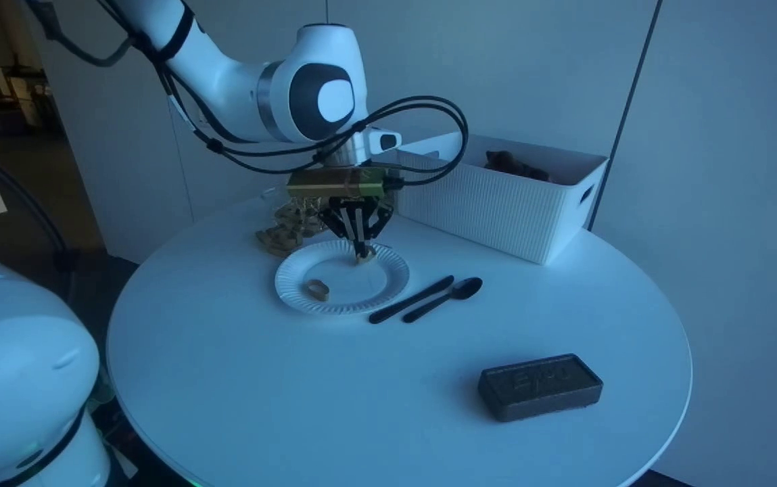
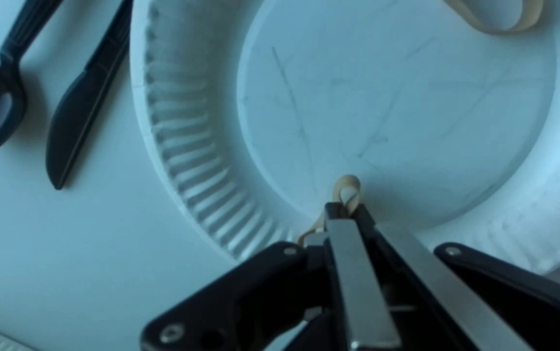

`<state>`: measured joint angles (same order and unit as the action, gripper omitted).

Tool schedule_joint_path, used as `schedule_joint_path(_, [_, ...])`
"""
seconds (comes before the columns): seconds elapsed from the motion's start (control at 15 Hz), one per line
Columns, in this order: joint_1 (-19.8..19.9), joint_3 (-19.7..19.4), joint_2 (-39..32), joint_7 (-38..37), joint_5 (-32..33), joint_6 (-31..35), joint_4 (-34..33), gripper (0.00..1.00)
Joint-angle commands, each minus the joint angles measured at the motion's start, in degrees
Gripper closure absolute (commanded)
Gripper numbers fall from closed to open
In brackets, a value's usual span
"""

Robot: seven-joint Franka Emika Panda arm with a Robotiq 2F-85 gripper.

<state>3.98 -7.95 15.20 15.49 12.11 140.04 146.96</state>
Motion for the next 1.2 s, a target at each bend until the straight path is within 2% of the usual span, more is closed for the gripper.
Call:
schedule_joint_path(0.0, [0.83, 0.28, 3.71, 0.73, -0.69, -10.14, -1.96, 0.90])
schedule_joint_path(0.27, [1.93, 0.63, 6.61, -0.35, 1.69, -23.79, -3.39, 0.91])
schedule_joint_path(0.4, [1.70, 0.40, 7.89, 1.22, 1.60, -30.17, -3.50, 0.90])
schedule_joint_path(0.53, [0.73, -0.14, 8.92, 4.26, 0.61, -33.64, -2.53, 0.91])
schedule_joint_path(0.73, [-0.71, -0.57, 11.09, 8.99, -0.55, -33.49, 0.61, 0.91])
schedule_joint_path(1.13, [-2.40, -0.94, 13.61, 12.37, -1.82, -30.89, 4.43, 0.91])
